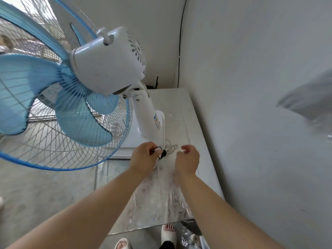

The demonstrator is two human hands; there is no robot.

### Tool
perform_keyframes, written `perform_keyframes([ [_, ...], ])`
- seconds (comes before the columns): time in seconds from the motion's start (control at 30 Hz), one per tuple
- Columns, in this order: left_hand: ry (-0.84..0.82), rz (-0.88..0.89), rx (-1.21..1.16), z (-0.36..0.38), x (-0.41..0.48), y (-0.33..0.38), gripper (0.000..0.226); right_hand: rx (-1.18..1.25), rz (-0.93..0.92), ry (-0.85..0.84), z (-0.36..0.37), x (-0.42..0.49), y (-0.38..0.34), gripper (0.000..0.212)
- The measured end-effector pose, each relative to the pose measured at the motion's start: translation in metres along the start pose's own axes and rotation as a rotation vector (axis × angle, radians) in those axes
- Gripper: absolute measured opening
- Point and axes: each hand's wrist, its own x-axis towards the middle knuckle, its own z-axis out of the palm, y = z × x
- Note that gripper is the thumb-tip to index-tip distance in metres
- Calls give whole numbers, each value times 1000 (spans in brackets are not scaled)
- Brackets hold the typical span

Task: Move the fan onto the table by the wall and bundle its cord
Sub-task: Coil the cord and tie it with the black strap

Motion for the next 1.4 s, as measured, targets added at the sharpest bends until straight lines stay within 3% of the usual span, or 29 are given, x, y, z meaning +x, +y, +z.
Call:
perform_keyframes([
  [0.07, 26, 277, 159, 1, -2, -2, 17, -100, -295, -35, -7, 4, -17, 19],
  [0.1, 2, 357, 197, 2, -1, -3, 18, -212, -339, -144, -6, 8, -26, 16],
  [0.17, -68, 485, 293, 2, -2, -4, 19, -472, -230, -446, 0, 15, -45, 35],
  [0.23, -81, 645, 407, 4, -4, -5, 20, -509, -68, -651, 3, 20, -55, 52],
  [0.3, -42, 768, 479, 3, -5, -6, 19, -385, -47, -682, 3, 23, -59, 38],
  [0.37, -73, 661, 348, 1, -4, -5, 17, -175, -34, -594, 3, 24, -57, 16],
  [0.43, -31, 475, 160, 1, 0, -5, 11, 50, 3, -513, 0, 23, -53, 19],
  [0.5, 0, 109, -96, 0, 4, -4, 14, 156, -15, -485, -4, 19, -50, 21],
  [0.57, -99, -248, -449, -1, 5, -2, 17, 235, -54, -488, -10, 13, -44, 23],
  [0.7, -229, -500, -782, -3, 5, 4, 8, 339, -50, -513, -24, 1, -19, 17],
  [0.8, -224, -588, -902, -4, 5, 9, 8, 373, 6, -491, -29, -4, 6, 1],
  [0.93, -205, -593, -837, -1, 6, 11, 9, 205, -28, -460, -22, -13, 29, 6],
  [1.13, -268, -627, -835, -5, 8, 11, 13, 259, 4, -551, -8, -25, 28, 11],
  [1.4, -265, -594, -730, -5, 7, 11, 9, 756, 339, -492, 5, -30, 16, 19],
])
